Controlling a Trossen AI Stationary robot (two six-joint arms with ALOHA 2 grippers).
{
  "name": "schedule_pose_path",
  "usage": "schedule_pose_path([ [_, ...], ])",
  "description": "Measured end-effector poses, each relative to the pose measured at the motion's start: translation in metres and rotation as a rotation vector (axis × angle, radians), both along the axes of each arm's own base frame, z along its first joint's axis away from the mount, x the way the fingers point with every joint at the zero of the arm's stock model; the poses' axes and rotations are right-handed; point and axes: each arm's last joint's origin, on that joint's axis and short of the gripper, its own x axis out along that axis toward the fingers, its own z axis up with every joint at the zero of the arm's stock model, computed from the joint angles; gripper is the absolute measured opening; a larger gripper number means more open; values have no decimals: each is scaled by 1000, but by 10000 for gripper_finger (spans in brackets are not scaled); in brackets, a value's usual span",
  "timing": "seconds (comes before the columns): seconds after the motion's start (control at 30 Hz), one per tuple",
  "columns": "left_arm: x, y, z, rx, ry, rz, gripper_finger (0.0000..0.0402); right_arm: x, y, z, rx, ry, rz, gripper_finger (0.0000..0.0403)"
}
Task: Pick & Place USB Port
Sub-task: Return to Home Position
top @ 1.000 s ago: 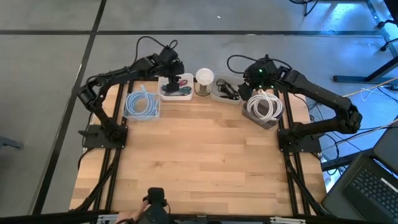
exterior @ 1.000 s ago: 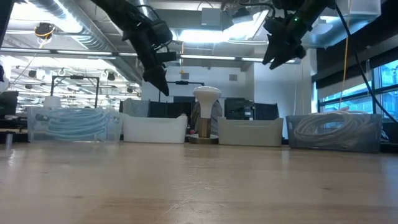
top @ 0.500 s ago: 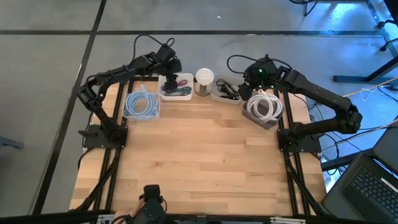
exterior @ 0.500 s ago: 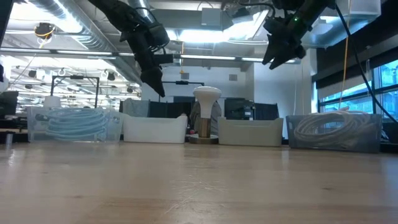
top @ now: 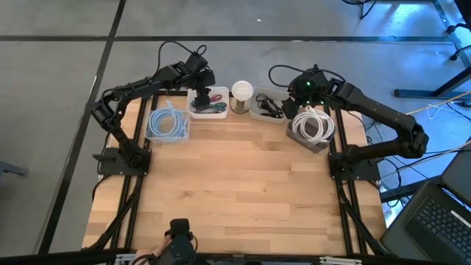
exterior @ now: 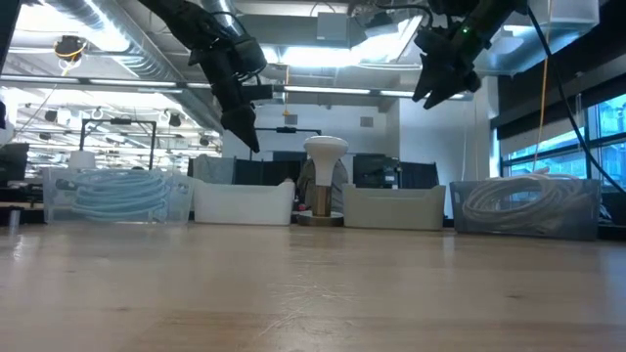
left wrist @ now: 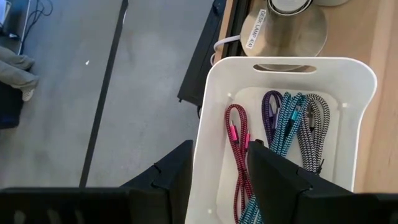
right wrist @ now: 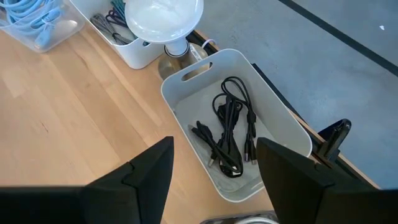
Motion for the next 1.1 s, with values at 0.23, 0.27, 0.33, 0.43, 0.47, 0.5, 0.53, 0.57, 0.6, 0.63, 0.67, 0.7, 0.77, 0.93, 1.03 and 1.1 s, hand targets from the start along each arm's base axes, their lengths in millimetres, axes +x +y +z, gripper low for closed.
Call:
schedule_pose_path([
  [0.23, 0, -1, -1, -18, -1, -7, 143, 0, 0, 0, 0, 0, 0, 232],
  [0.27, -1, -2, -1, -33, -3, -14, 143, 0, 0, 0, 0, 0, 0, 232],
  [0.33, -1, -4, -3, -70, -9, -35, 143, 0, 0, 0, 0, 0, 0, 232],
  [0.43, -2, -6, -4, -101, 2, -40, 143, 0, 0, 0, 0, 0, 0, 232],
  [0.47, -3, -6, -5, -105, 8, -39, 143, 0, 0, 0, 0, 0, 0, 232],
  [0.5, -3, -6, -5, -107, 12, -36, 143, 0, 0, 0, 0, 0, 0, 232],
  [0.53, -3, -6, -5, -110, 17, -33, 143, 0, 0, 0, 0, 0, 0, 232],
  [0.57, -4, -7, -6, -114, 23, -32, 143, 0, 0, 0, 0, 0, 0, 232],
  [0.6, -4, -7, -6, -115, 31, -27, 143, 0, 0, 0, 0, 0, 0, 232],
  [0.63, -5, -7, -6, -115, 35, -25, 143, 0, 0, 0, 0, 0, 0, 232],
  [0.67, -5, -7, -6, -113, 39, -22, 143, 0, 0, 0, 0, 0, 0, 232],
  [0.7, -5, -7, -6, -113, 40, -21, 143, 0, 0, 0, 0, 0, 0, 232],
  [0.77, -5, -7, -6, -115, 38, -16, 143, 0, 0, 0, 0, 0, 0, 232],
  [0.93, -5, -7, -6, -115, 38, -15, 143, 0, 0, 0, 0, 0, 0, 232],
  [1.03, -5, -7, -6, -115, 38, -15, 143, 0, 0, 0, 0, 0, 0, 232],
  [1.1, -5, -7, -6, -115, 38, -15, 143, 0, 0, 0, 0, 0, 0, 232],
])
